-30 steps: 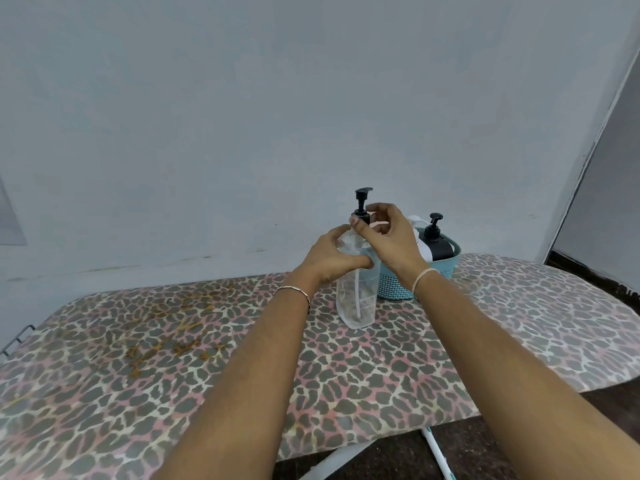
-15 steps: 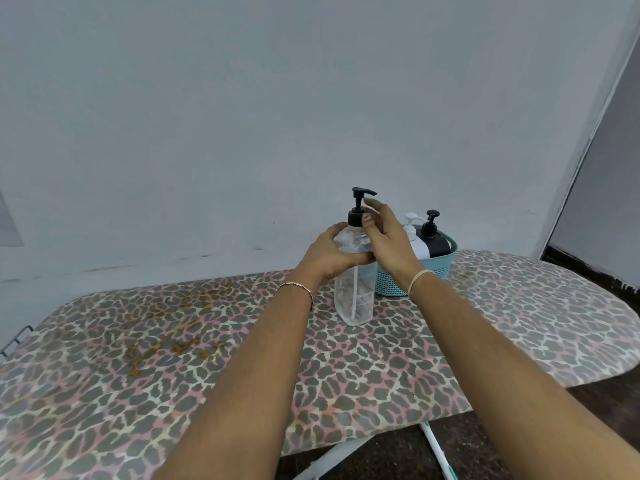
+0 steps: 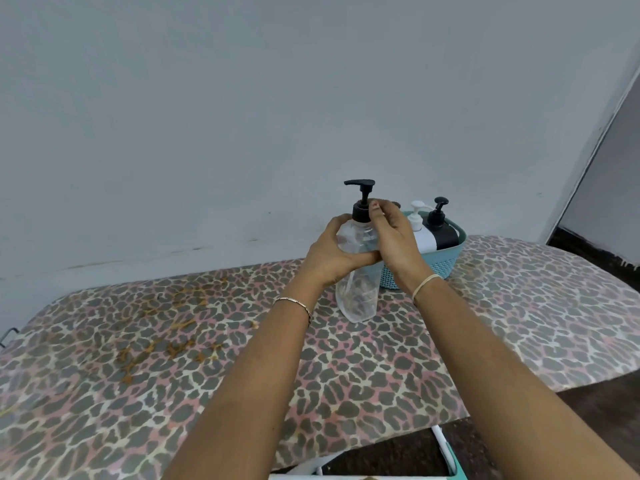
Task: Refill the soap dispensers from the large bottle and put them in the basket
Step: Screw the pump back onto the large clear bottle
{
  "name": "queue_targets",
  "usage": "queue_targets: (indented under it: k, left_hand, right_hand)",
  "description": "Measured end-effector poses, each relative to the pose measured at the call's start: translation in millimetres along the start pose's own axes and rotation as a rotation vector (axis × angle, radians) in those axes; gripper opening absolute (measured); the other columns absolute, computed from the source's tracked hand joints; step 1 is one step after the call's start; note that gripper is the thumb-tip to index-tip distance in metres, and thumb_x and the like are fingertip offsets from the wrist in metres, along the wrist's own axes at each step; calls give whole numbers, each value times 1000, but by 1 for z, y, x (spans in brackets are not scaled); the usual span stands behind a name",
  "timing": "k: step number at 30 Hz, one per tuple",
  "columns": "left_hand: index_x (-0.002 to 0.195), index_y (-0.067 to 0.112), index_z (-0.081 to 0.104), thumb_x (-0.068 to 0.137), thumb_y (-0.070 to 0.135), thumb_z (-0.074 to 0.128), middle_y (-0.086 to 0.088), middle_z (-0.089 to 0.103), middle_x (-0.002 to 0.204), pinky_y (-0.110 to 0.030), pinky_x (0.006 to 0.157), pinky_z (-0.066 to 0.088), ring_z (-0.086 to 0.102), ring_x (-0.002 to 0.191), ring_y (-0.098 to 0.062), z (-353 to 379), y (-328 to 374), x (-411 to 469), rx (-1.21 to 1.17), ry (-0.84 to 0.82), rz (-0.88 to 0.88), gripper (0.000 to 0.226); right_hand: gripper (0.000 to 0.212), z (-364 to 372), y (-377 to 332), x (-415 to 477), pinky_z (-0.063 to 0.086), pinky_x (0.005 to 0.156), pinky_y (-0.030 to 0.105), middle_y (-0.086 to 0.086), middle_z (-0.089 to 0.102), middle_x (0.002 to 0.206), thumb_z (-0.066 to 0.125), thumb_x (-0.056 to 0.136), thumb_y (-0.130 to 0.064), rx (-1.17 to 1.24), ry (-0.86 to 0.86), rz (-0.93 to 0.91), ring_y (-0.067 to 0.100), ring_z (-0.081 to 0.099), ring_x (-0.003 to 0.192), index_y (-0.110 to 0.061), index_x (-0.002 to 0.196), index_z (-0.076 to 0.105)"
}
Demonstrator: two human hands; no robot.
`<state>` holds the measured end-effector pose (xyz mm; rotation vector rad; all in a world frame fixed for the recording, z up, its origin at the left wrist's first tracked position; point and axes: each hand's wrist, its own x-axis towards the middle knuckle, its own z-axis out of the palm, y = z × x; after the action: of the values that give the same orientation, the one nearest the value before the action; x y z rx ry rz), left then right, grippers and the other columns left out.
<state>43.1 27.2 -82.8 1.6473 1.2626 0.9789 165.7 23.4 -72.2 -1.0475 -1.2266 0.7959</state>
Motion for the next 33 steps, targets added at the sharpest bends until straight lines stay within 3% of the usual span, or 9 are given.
queue_targets:
  k: [4,9,13,16,20,23,26,29,33]
  left_hand:
    - [131,42,41,52,52,85,7,58,126,-41,98,49,54,117,-13,-2,1,-1,14,-2,-4,91]
    - [137,39,35,62,46,85,3,56,127,-39,99,48,55,117,-16,-8,15,-5,89,-39,-81,90]
    - [143,32,32,68,39,84,11,53,116,-27,87,46,52,106,-7,-14,35,-12,124,-101,-130,91]
    - [146,32,31,68,39,83,5,54,134,-32,95,47,53,120,-15,-21,47,-13,129,-142,-207,94]
    - [147,37,30,71,39,80,2,49,143,-39,101,46,50,128,-20,-28,58,-14,168,-159,-283,91]
    - [148,38,28,71,43,79,1,44,148,-42,103,45,48,130,-22,-30,66,-15,183,-151,-331,92]
    - [149,37,26,71,42,79,2,41,150,-42,105,43,47,131,-21,-28,70,-16,181,-158,-354,93]
    - [149,38,24,74,38,76,0,43,148,-39,101,46,51,127,-22,-26,73,-15,194,-159,-371,91]
    - [149,37,24,76,32,75,0,43,148,-36,100,45,50,128,-24,-25,76,-12,217,-155,-387,88]
  right_hand:
    - [18,-4,-10,-3,50,82,22,-2,63,107,40,103,-29,55,88,18,9,63,93,-15,107,52]
    - [34,-15,-23,-10,43,99,16,-5,60,127,47,101,-17,-39,-199,69,0,55,116,-18,135,49]
    - [31,-13,-35,-10,50,94,26,-2,65,108,68,88,-12,-175,-71,74,7,61,101,-15,116,58]
    - [40,-7,-45,-7,49,85,27,-3,58,98,79,76,-13,-241,-12,142,8,57,89,-15,104,51]
    - [53,-5,-51,-8,41,102,29,-2,55,125,70,86,-27,-343,-187,182,13,51,117,-16,131,45]
    - [48,-7,-54,-12,32,111,30,3,48,142,51,98,-20,-444,-253,199,16,41,133,-14,144,38]
    - [40,-7,-54,-15,41,106,37,2,58,129,55,96,-20,-466,-178,194,17,50,124,-17,136,47]
    - [34,-6,-60,-13,48,92,33,-2,63,114,64,90,-25,-519,-92,177,14,58,107,-16,121,52]
    - [42,-7,-65,-10,42,88,26,-3,61,115,61,92,-30,-600,-164,128,12,53,108,-17,129,48]
